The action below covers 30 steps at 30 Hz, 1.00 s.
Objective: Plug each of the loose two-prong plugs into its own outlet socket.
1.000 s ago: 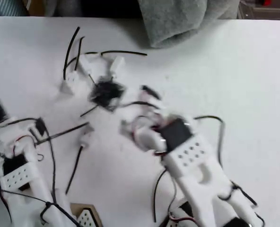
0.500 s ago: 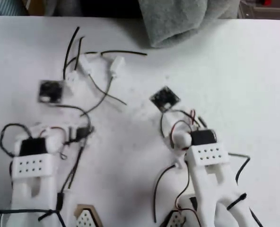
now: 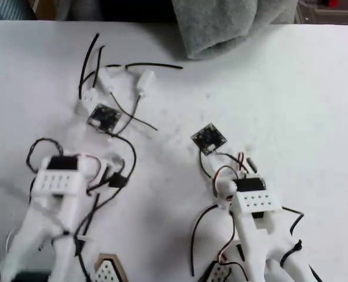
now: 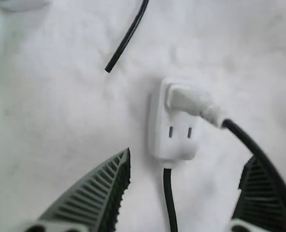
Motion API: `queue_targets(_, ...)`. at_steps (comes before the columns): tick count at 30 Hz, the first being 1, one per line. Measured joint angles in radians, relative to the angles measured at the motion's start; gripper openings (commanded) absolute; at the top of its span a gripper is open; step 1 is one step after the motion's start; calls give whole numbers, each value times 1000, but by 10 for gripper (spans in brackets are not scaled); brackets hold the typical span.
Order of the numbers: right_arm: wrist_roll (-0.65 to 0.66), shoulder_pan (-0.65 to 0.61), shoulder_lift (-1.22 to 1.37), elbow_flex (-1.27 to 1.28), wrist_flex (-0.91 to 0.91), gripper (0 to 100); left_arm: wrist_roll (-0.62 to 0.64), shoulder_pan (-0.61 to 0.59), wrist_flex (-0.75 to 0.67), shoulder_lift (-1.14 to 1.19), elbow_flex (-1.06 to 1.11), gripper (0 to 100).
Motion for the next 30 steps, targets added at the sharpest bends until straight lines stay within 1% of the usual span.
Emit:
queue_targets(4,0,0,0,12,-5,334,-11,0,-28,253,-124,354)
queue_targets(8,0,0,0,25,-25,334,-14,0,25,454,-293,340)
queue_targets(14,0,0,0,25,-25,334,-14,0,112,651,-482,186)
queue_targets(18,0,0,0,25,-25,334,-14,9,180,738,-577,88)
queue_targets(20,0,0,0,25,-25,334,-14,11,209,766,-614,63)
queue_targets(24,0,0,0,28,-25,334,-14,5,244,775,-695,68)
queue_targets(28,0,0,0,28,-25,334,-6,5,374,756,-861,68)
queue_targets(30,0,0,0,28,-34,334,43,5,445,750,-988,68)
